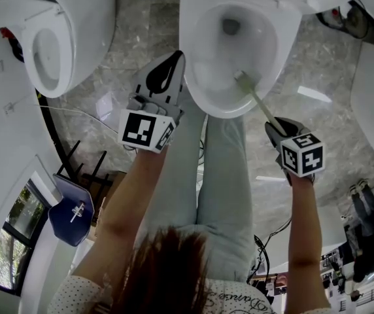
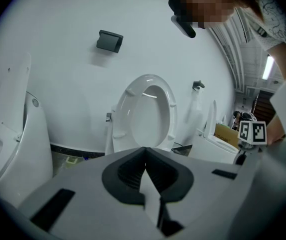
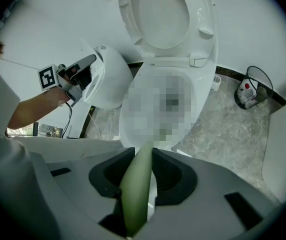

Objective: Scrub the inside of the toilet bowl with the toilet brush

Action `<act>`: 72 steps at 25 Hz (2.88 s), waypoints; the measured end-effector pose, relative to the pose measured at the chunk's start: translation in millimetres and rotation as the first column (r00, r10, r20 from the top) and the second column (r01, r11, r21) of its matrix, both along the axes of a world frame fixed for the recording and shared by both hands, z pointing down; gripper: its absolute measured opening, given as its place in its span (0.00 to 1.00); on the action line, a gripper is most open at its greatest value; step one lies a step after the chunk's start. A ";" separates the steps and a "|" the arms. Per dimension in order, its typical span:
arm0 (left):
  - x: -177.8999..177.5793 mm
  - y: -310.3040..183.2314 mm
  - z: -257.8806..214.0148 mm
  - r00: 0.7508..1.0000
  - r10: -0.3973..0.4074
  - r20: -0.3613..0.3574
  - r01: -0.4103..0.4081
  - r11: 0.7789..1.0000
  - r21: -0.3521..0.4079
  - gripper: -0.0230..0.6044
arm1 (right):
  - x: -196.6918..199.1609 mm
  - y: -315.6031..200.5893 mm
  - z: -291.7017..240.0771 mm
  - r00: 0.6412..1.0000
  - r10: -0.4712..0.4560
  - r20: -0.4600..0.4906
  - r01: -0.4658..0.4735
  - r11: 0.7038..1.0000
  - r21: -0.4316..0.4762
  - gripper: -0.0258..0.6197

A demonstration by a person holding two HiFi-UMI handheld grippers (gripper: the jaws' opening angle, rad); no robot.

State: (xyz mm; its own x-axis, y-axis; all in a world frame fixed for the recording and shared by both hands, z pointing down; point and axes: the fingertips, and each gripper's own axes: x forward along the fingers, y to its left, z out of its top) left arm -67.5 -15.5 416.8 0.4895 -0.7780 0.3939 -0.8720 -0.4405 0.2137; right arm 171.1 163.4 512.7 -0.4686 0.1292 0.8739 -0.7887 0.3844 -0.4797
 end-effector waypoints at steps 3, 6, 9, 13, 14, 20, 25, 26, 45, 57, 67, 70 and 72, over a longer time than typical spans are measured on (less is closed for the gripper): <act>2.5 -6.0 -1.2 1.000 0.010 -0.001 -0.010 1.000 0.002 0.04 | 5.8 -12.9 1.0 0.999 -0.024 -0.028 0.025 0.999 0.026 0.23; 4.8 -12.4 -4.5 1.000 0.017 -0.004 -0.017 1.000 0.007 0.04 | 11.4 -27.5 0.9 0.998 -0.044 -0.046 0.046 0.998 0.043 0.23; 4.0 -18.2 -11.7 1.000 0.015 -0.013 -0.015 1.000 0.019 0.04 | 15.7 -42.3 1.0 0.996 -0.059 -0.063 0.063 0.996 0.063 0.23; 2.0 -20.2 -14.1 1.000 0.016 0.001 -0.016 1.000 0.018 0.04 | 17.2 -51.7 0.0 0.993 -0.089 -0.084 0.095 0.993 0.073 0.23; 0.8 -20.9 -13.3 1.000 0.014 0.006 -0.014 1.000 0.015 0.04 | 16.7 -52.7 0.0 0.991 -0.099 -0.087 0.105 0.992 0.074 0.23; -0.9 -25.9 -10.9 1.000 0.013 0.015 -0.013 1.000 0.012 0.04 | 18.0 -57.9 2.3 0.986 -0.133 -0.102 0.141 0.987 0.075 0.23; -3.5 -29.2 -11.8 1.000 0.008 0.011 -0.008 1.000 0.013 0.04 | 20.2 -69.2 6.6 0.979 -0.167 -0.118 0.177 0.981 0.082 0.23; -4.0 -29.4 -11.9 1.000 0.006 0.010 -0.006 1.000 0.012 0.04 | 20.7 -73.4 7.0 0.977 -0.176 -0.123 0.187 0.979 0.085 0.23; -9.6 -33.8 -6.4 1.000 -0.025 0.006 0.025 1.000 0.004 0.04 | 23.6 -153.7 10.6 0.922 -0.308 -0.235 0.361 0.903 0.231 0.22; -18.3 -28.2 -1.5 0.999 -0.038 0.007 0.038 0.999 -0.010 0.04 | 8.8 -163.8 28.1 0.900 -0.352 -0.257 0.414 0.875 0.252 0.22; -23.4 -25.1 0.2 0.999 -0.040 0.007 0.040 0.999 -0.014 0.04 | 7.5 -106.8 28.6 0.908 -0.358 -0.216 0.395 0.904 0.161 0.22; -24.4 -24.0 0.8 0.999 -0.036 0.009 0.036 0.999 -0.016 0.04 | 3.9 -96.6 29.2 0.916 -0.346 -0.201 0.378 0.914 0.147 0.22; -24.4 -23.7 0.5 0.999 -0.034 0.008 0.034 0.999 -0.015 0.04 | 1.9 -91.6 29.4 0.921 -0.340 -0.191 0.368 0.920 0.137 0.22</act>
State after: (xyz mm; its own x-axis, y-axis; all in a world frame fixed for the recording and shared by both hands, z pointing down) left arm -91.9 -39.2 417.3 0.4598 -0.7878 0.4099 -0.8880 -0.4074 0.2131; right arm 173.0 71.8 542.2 -0.2706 0.1067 0.9568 -0.6469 0.7159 -0.2627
